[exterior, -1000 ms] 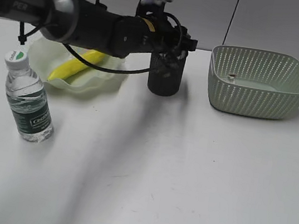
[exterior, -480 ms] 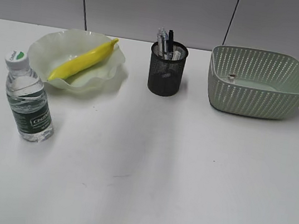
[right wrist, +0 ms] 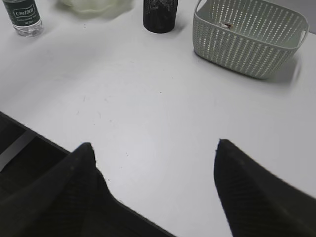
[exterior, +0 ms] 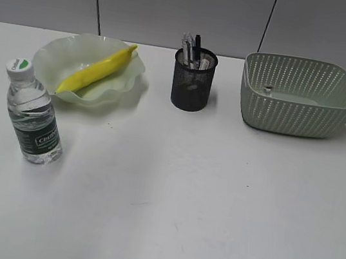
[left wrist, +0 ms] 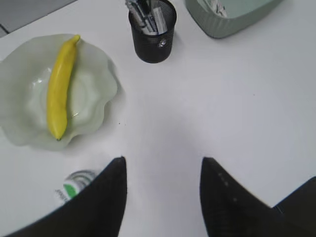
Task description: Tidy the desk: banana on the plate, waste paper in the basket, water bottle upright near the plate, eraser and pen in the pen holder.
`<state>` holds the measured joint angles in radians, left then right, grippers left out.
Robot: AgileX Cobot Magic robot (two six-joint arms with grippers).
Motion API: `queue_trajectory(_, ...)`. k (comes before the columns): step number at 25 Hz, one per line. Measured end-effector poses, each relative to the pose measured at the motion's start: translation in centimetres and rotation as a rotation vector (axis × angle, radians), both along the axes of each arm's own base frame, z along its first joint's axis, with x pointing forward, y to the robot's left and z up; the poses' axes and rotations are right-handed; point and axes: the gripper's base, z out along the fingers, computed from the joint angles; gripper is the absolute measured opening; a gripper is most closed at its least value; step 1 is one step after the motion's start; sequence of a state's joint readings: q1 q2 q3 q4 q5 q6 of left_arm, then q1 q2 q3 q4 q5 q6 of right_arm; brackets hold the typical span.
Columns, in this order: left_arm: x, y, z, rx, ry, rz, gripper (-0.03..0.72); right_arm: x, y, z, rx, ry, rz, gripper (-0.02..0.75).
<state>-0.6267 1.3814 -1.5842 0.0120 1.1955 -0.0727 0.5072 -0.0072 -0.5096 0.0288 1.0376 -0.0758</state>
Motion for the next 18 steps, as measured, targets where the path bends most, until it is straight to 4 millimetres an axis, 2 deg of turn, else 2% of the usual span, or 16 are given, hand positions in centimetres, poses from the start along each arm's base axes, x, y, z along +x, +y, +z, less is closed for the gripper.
queue_trajectory(4,-3.8,2.8,2.0,-0.039,-0.065,0.002,0.361,0.0,0.0,0.0,0.0,0.0,0.0,0.582)
queue_trajectory(8,-8.6,6.3,1.5,-0.067,-0.103,0.002,0.349,0.0,0.0,0.0,0.0,0.0,0.0,0.582)
queue_trajectory(12,-14.2,10.4,-0.6,-0.103,-0.15,0.002,0.337,0.0,0.0,0.0,-0.001,0.0,-0.001,0.582)
queue_trajectory(18,-20.0,14.6,-6.1,-0.138,-0.21,-0.004,0.291,0.0,0.0,0.0,-0.001,0.0,-0.001,0.582)
